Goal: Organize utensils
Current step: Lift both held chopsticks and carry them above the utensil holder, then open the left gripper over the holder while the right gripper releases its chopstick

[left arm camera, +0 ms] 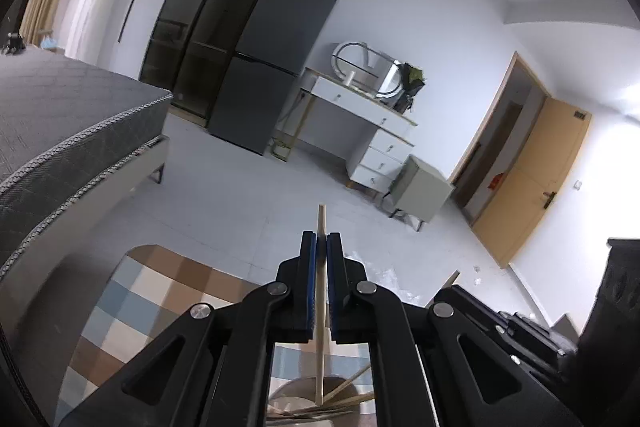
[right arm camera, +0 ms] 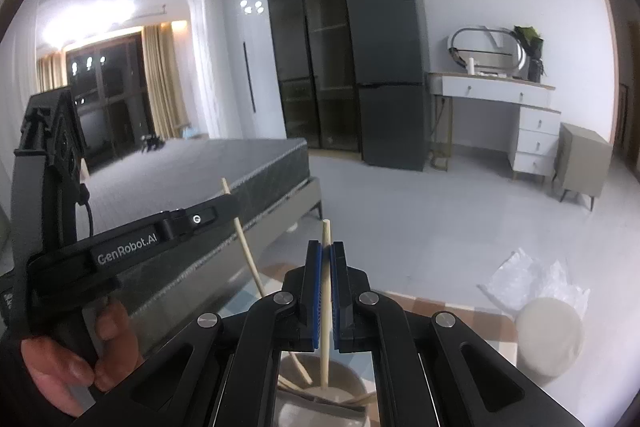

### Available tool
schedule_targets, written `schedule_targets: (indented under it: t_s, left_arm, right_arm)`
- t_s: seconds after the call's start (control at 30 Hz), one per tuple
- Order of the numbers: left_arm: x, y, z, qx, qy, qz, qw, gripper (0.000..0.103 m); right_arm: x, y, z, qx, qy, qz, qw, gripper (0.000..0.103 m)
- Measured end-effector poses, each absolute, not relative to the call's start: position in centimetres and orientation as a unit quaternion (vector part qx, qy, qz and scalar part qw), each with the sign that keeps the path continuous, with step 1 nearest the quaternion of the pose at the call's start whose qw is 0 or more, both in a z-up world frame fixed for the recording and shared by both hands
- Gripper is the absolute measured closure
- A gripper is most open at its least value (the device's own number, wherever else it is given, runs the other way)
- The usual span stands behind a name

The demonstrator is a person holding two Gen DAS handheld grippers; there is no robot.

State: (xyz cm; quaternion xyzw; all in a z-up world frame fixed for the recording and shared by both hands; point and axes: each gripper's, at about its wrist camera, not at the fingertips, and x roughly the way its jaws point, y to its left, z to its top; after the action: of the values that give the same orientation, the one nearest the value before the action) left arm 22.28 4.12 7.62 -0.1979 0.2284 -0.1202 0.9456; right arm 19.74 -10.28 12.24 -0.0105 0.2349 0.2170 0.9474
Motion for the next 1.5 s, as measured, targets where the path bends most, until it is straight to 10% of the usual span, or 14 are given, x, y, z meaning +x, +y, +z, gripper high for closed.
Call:
schedule_targets:
  t_s: [1.07, 1.23, 1.5]
  left_arm:
    - [20.8, 3.4, 5.6, -0.147, 0.376, -0.15, 0.903, 0.101]
    - [18.0, 4.6, 7.5, -0.148, 0.377, -0.121, 0.906, 0.065]
    - [11.4, 4.4, 10.8, -0.121, 0.358, -0.102, 0.92, 0.035]
  right_arm:
    - [19.1, -12.0, 7.9, 0.038, 0.333, 0.22, 0.916, 0.096]
    - [16.5, -14.1, 8.8, 0.069, 0.328, 0.191, 0.923, 0.084]
    - [9.8, -15.0, 11.0, 0.089, 0.285, 0.158, 0.941, 0.059]
